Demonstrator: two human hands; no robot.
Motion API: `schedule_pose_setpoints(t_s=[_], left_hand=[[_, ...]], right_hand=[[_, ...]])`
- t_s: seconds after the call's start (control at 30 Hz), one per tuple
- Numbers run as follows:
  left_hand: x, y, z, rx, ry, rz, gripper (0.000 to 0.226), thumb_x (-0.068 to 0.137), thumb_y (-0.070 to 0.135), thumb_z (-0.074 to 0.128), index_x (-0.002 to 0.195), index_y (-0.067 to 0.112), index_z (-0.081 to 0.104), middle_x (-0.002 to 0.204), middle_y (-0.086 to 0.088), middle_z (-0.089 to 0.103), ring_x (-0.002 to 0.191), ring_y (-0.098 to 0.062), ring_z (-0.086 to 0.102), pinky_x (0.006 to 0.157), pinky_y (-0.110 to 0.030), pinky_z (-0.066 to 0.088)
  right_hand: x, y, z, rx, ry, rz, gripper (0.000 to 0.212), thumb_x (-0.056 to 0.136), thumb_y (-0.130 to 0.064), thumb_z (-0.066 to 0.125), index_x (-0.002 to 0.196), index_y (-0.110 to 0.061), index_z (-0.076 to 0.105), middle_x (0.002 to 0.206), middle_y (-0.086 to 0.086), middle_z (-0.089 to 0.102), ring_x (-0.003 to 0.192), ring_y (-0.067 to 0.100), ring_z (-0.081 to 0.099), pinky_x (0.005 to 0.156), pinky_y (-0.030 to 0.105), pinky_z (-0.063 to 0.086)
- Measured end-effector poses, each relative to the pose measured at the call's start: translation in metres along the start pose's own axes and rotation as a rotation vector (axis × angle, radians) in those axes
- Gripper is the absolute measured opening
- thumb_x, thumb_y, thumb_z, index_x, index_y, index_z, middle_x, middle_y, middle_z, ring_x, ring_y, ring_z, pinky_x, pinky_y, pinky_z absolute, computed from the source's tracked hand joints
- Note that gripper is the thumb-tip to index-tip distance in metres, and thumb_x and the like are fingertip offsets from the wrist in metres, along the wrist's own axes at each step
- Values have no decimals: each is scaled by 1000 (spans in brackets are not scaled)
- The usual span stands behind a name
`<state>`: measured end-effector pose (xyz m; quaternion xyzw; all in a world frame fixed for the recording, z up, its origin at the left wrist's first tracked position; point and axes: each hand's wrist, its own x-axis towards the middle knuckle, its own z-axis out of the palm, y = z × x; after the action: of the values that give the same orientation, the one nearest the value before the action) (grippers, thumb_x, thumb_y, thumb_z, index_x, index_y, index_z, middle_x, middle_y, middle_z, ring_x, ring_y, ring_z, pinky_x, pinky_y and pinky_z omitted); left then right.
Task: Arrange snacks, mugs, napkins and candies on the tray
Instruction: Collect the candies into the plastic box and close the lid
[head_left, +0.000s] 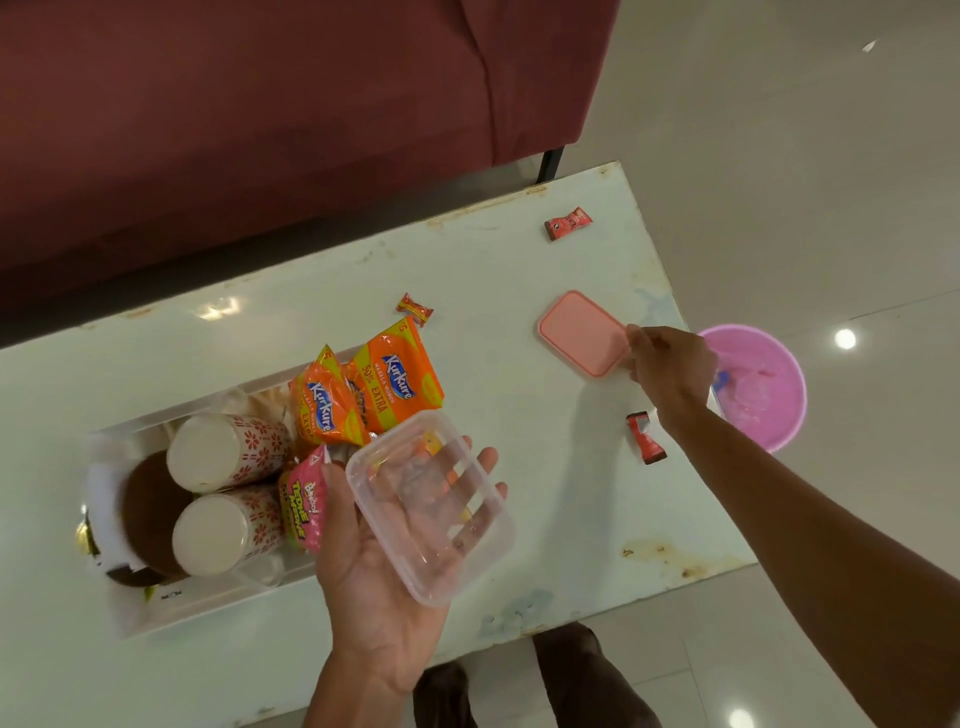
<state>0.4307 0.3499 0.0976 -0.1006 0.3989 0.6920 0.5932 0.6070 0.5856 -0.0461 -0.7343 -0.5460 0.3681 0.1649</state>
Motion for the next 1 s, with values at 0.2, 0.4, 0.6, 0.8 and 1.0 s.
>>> schedule_pose_setpoints(t_s=[0.2, 0.4, 0.6, 0.8, 1.0], left_hand=[[14, -10, 4, 4, 73, 30, 76, 84, 65, 53, 143, 16, 55, 137, -13, 64, 131, -38, 58, 104, -57, 47], [23, -7, 13, 113, 142, 28, 75, 89, 64, 47, 146, 15, 50, 140, -17, 62, 128, -32, 62, 99, -51, 53], [19, 2, 2, 164, 127, -34, 77, 86, 67, 52, 145, 17, 51, 138, -18, 64, 126, -34, 62, 94, -49, 55], [5, 8, -8, 245, 111, -144, 70, 91, 65, 48, 140, 16, 57, 129, -16, 69, 115, -32, 68, 97, -50, 52], [-14, 12, -10, 341, 83, -200, 61, 92, 65, 44, 137, 25, 59, 127, -7, 72, 112, -23, 72, 78, -43, 58]], right_hand=[[-55, 28, -36, -313, 5, -261, 39, 83, -51, 70, 103, -18, 73, 94, 0, 74, 81, 16, 69, 69, 24, 44], [-101, 73, -37, -471, -80, -290, 36, 86, -36, 71, 120, -26, 64, 113, 3, 66, 97, 23, 62, 74, 38, 56], [-111, 41, -42, -189, -89, -265, 30, 90, -24, 69, 118, -12, 69, 104, 8, 72, 85, 19, 67, 75, 36, 57], [-178, -83, -81, 45, -200, -709, 26, 79, -41, 76, 104, -38, 67, 92, -29, 66, 82, -4, 62, 58, 3, 42], [-226, -123, -59, -442, -316, -1150, 16, 80, -18, 80, 94, -20, 74, 91, -4, 74, 79, 18, 65, 55, 34, 56]])
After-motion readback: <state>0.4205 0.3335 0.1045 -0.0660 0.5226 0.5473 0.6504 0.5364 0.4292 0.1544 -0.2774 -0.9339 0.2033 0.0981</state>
